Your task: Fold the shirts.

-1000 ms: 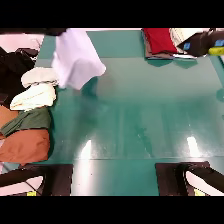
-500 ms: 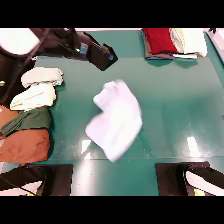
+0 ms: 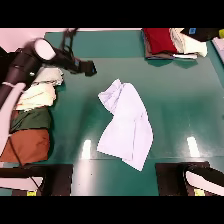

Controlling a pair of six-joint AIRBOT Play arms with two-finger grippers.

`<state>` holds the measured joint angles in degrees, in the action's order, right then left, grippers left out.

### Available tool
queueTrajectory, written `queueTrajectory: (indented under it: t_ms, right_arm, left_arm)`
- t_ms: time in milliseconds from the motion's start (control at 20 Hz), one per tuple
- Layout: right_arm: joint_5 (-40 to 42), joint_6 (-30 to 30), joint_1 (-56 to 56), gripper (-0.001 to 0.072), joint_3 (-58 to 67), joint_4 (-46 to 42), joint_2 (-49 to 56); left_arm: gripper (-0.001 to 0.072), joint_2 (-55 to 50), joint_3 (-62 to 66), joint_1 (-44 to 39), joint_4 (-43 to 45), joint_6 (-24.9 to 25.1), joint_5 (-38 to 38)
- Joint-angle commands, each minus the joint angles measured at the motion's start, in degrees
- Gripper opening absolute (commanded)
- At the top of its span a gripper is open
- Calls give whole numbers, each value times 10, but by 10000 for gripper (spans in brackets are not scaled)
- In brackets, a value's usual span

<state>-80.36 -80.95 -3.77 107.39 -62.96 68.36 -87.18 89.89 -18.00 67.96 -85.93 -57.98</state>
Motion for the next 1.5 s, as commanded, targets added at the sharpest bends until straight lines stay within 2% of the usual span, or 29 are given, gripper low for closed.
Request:
queueTrajectory:
  t_ms: [0,100,350,400,500,650,800,850,950,1000,1150,1200,1300,1450]
  right_arm:
    - [-6,0,0,15,-40,2,1]
    - [-7,-1,0,14,-62,5,0]
    - [-7,-1,0,13,-97,5,0]
    - [-8,-1,0,13,-105,5,-1]
    - [-3,-1,0,13,-149,2,-17]
    - [9,-1,0,14,-248,-15,-60]
    - [3,-9,0,17,-371,-30,-98]
    - [4,-11,0,79,-413,-28,-104]
    - [17,-11,0,434,-499,-11,-104]
    - [31,-11,0,454,-540,8,-95]
    - [90,-10,-10,434,-622,85,-34]
    - [122,4,-23,353,-640,116,-9]
    - [187,37,-63,342,-652,177,39]
    - [257,42,-130,342,-619,215,108]
  left_arm:
    - [616,-84,-34,13,-59,-5,-2]
    - [616,-122,-33,5,-88,10,0]
    - [615,-161,-34,-20,-94,9,17]
    - [534,-161,-33,-20,-94,9,31]
    - [20,-160,-19,-12,-97,9,39]
    - [26,-138,29,35,-83,9,-1]
    - [26,-66,44,102,-50,11,-1]
    - [26,-43,44,119,-42,25,-3]
    - [27,-14,45,143,-36,46,-17]
    - [26,-6,45,151,-36,54,-25]
    - [26,-5,40,158,-35,54,-42]
    - [26,-7,40,158,-35,54,-45]
    - [26,-7,40,158,-35,54,-47]
    - [26,-7,40,158,-36,54,-47]
